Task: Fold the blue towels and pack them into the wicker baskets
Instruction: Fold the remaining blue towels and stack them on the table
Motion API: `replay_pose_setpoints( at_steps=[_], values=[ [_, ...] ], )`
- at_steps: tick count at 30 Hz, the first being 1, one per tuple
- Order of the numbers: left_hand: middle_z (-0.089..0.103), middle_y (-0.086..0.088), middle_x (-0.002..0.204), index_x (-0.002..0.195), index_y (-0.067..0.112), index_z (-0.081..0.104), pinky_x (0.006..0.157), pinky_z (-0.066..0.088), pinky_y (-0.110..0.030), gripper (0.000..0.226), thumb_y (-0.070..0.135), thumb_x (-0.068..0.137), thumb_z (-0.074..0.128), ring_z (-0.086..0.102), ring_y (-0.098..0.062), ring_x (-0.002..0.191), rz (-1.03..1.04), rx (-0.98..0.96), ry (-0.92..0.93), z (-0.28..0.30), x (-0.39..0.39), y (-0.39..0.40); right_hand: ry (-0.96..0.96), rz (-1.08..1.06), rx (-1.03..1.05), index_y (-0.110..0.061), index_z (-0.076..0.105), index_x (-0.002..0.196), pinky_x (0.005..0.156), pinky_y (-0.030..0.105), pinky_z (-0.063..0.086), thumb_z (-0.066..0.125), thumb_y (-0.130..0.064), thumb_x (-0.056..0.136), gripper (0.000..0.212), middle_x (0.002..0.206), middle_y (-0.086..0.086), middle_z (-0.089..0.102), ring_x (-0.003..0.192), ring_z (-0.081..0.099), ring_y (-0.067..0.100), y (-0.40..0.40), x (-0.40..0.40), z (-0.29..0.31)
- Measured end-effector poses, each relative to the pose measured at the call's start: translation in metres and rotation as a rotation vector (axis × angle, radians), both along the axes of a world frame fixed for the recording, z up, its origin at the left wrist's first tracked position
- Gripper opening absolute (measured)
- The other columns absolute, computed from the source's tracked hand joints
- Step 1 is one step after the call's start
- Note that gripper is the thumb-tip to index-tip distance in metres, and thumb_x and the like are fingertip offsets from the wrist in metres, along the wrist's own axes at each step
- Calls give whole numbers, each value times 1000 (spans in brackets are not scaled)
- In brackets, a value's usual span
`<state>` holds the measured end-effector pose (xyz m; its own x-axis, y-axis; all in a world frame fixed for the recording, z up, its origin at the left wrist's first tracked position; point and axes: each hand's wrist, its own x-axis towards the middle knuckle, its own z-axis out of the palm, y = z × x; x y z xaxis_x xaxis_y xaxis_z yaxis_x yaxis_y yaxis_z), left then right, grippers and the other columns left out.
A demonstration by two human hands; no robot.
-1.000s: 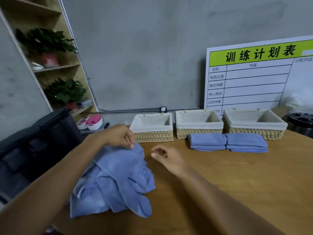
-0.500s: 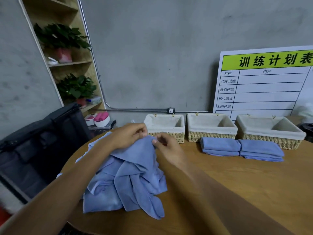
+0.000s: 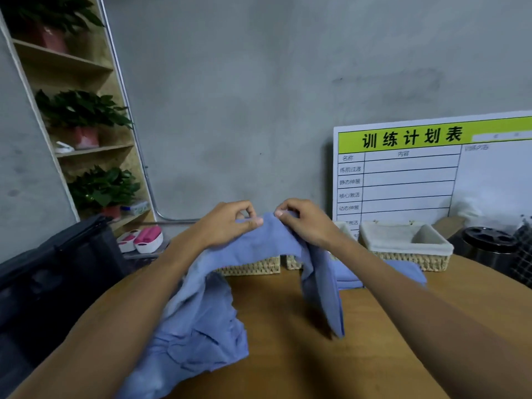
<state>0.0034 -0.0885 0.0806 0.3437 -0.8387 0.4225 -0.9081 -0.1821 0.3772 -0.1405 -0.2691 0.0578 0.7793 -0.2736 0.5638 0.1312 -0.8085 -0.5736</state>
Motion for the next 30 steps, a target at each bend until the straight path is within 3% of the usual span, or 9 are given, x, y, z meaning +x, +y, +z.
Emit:
replay_pose_setpoints(
  at_steps=[3, 5, 9, 13, 17, 20, 24, 28, 30],
  values=[
    [52, 5, 63, 86, 32, 53, 57, 36, -32, 27, 52, 87, 70, 43, -10, 57, 3, 79, -65, -13, -18, -26, 98, -48, -218, -13, 62, 79, 62, 17, 32, 65, -26, 95, 21, 71, -6, 53, 74, 49, 19, -21, -28, -10],
    [53, 8, 64, 81, 35, 49, 58, 38, -33, 30, 53, 79, 73, 44, -10, 59, -18, 135, -42, -27, -27, -42, 186, -80, -260, -17, 50, 68, 59, 26, 27, 67, -31, 94, 34, 63, -6, 44, 67, 43, 20, -35, -43, -23],
    [53, 9, 67, 77, 24, 51, 58, 35, -31, 33, 40, 74, 79, 42, -7, 59, -67, 231, -12, -53, -44, -69, 337, -55, -188, -2, 62, 85, 69, 41, 43, 63, -57, 84, 55, 79, 13, 61, 76, 56, 27, -51, -66, -51],
    [63, 10, 82, 88, 36, 57, 71, 50, -37, 23, 43, 72, 72, 59, -11, 78, -81, 275, 36, -70, -52, -82, 362, -24, 26, -10, 52, 77, 63, 30, 37, 56, -55, 95, 49, 70, 1, 49, 66, 46, 12, -52, -79, -64],
    [68, 10, 95, 99, 35, 67, 81, 53, -36, 27, 42, 73, 63, 63, -14, 90, -172, 318, 76, -79, -56, -85, 279, -58, 123, 2, 57, 86, 72, 39, 42, 46, -33, 105, 41, 82, 16, 58, 75, 52, 25, -58, -81, -72],
    [65, 2, 89, 93, 21, 66, 76, 49, -39, 19, 24, 74, 66, 57, -16, 81, -196, 298, 134, -82, -61, -90, 238, -64, 105, 1, 62, 90, 75, 32, 45, 52, -16, 101, 23, 91, 18, 66, 82, 59, 26, -62, -81, -73],
    [53, 3, 71, 81, 14, 57, 64, 39, -26, 17, 14, 79, 74, 45, -10, 67, -204, 272, 334, -82, -66, -91, 131, -67, 73, -11, 57, 84, 66, 12, 37, 53, -7, 98, 16, 78, -8, 58, 71, 51, -2, -58, -82, -71],
    [50, 10, 65, 73, 19, 54, 60, 37, -16, 28, 27, 98, 64, 45, -4, 61, -167, 128, 597, -76, -82, -93, 45, -86, 45, -11, 57, 88, 65, 13, 37, 53, -12, 100, 13, 77, 1, 60, 69, 49, 3, -56, -82, -68],
    [59, 12, 67, 72, 22, 61, 66, 41, -20, 34, 32, 103, 53, 51, -2, 63, -98, 4, 668, -72, -87, -94, 48, -95, -5, -10, 60, 89, 66, 20, 37, 55, -14, 99, 12, 76, -1, 60, 69, 49, 7, -56, -84, -62]
  ],
)
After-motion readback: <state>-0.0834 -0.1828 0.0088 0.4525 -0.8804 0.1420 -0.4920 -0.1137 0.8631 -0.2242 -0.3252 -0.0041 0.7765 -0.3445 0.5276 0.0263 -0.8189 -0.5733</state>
